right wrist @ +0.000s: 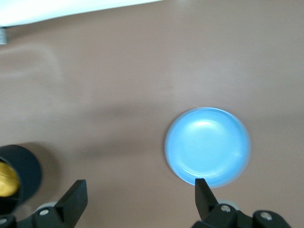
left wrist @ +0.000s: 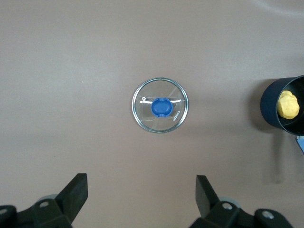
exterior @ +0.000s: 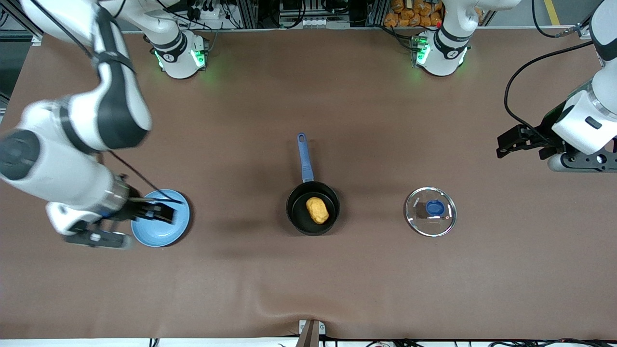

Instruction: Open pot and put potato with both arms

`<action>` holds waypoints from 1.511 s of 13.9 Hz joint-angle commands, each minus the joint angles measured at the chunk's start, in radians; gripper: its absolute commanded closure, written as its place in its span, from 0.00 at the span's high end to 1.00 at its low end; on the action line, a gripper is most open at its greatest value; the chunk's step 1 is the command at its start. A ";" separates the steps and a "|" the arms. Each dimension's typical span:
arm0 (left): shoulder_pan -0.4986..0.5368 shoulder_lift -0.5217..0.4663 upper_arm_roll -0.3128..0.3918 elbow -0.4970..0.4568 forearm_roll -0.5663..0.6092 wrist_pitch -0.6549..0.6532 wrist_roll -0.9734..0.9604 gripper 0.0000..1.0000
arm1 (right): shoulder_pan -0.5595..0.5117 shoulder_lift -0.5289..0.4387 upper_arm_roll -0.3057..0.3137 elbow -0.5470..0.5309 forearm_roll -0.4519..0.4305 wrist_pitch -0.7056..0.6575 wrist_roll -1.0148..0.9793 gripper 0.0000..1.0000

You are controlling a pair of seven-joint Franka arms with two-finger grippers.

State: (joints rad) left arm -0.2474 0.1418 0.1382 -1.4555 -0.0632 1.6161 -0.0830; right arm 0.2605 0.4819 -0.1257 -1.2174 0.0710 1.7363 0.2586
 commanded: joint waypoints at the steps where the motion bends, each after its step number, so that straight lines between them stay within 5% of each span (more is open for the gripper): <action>1: 0.002 0.012 -0.003 0.035 0.022 -0.028 0.003 1.00 | -0.064 -0.124 0.024 -0.127 -0.037 -0.026 -0.089 1.00; 5: 0.028 -0.037 -0.020 0.030 0.040 -0.027 0.000 1.00 | -0.142 -0.271 0.024 -0.267 -0.039 -0.020 -0.176 1.00; 8: 0.167 -0.053 -0.190 0.024 0.040 -0.028 0.005 1.00 | -0.182 -0.370 0.023 -0.362 -0.040 0.012 -0.234 1.00; 13: 0.221 -0.209 -0.198 -0.095 0.036 -0.025 0.023 1.00 | -0.207 -0.433 0.024 -0.445 -0.054 0.086 -0.245 1.00; 21: 0.254 -0.203 -0.233 -0.098 0.022 -0.022 0.011 1.00 | -0.205 -0.492 0.024 -0.493 -0.068 0.081 -0.245 1.00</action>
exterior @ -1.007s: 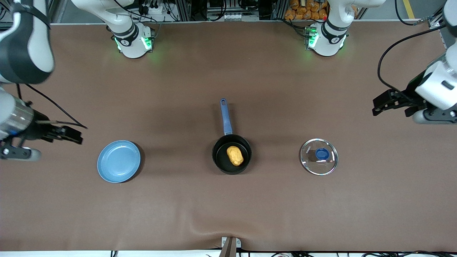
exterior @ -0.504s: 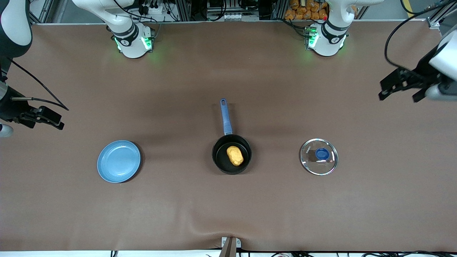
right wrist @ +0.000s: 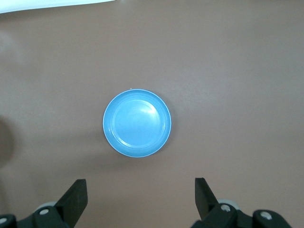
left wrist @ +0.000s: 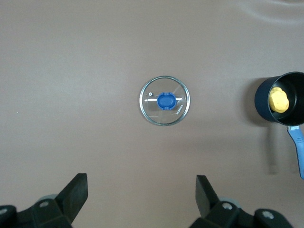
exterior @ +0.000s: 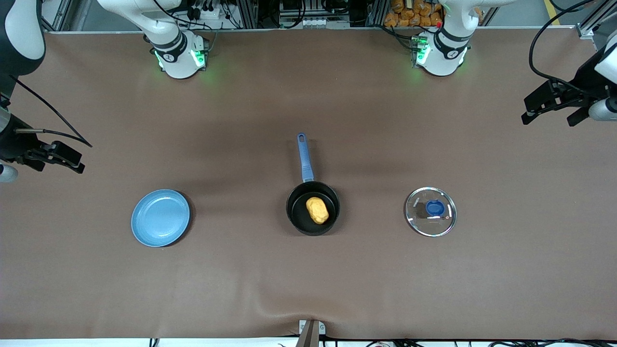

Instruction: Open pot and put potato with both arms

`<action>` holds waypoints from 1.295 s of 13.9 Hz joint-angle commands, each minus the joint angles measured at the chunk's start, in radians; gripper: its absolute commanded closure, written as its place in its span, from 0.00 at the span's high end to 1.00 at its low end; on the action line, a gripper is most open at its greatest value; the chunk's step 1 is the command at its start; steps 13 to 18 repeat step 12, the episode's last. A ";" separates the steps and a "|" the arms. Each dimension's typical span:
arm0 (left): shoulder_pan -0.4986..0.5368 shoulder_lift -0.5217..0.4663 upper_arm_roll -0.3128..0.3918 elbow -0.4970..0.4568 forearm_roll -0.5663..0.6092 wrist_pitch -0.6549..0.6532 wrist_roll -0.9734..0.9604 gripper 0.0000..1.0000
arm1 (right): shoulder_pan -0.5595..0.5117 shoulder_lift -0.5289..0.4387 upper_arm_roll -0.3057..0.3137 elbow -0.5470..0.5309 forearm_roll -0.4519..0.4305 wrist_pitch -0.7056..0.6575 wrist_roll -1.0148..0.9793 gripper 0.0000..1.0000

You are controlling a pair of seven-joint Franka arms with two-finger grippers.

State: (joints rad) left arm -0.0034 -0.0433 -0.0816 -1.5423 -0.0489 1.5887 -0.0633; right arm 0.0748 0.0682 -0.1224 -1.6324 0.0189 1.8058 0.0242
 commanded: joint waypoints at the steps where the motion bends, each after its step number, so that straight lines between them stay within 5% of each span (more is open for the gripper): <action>1: 0.010 -0.018 -0.013 -0.013 0.003 0.013 -0.007 1.00 | -0.020 -0.102 0.021 -0.099 -0.016 0.015 -0.010 1.00; 18: 0.000 -0.023 -0.006 -0.016 0.015 0.014 -0.009 1.00 | -0.021 -0.127 0.021 -0.115 -0.016 0.009 -0.012 1.00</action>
